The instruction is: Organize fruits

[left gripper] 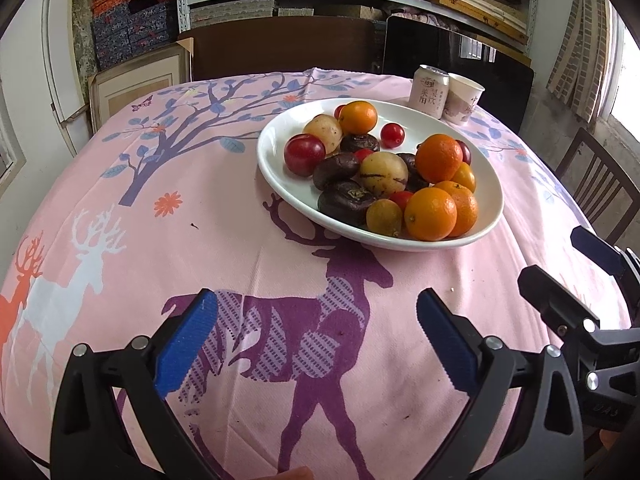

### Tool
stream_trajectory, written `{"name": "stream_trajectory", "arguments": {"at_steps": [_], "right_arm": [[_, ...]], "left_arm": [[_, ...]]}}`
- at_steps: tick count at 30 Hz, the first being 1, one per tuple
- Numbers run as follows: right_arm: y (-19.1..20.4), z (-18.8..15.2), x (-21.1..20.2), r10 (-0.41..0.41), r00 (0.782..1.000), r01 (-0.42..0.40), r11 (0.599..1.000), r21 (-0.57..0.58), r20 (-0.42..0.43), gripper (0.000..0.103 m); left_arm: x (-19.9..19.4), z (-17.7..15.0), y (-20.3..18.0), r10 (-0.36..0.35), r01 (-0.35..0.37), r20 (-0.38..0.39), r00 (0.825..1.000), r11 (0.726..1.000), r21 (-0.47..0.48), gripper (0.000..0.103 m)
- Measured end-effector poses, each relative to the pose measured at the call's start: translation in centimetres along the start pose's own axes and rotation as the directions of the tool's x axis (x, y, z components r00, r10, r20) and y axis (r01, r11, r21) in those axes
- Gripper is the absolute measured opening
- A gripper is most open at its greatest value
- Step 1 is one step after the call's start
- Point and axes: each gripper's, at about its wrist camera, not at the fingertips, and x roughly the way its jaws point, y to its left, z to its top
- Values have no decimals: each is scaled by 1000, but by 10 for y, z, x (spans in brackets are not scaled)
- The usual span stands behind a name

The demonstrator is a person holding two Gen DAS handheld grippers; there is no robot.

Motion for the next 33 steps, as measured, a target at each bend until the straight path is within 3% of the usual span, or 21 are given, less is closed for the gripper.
{"name": "stream_trajectory", "arguments": {"at_steps": [33], "right_arm": [[0,-4,5,18,999,-18,1000,-1,-49,99]], "left_arm": [[2,-6,-2,-13,13,-40,999,1000,-5,98]]}}
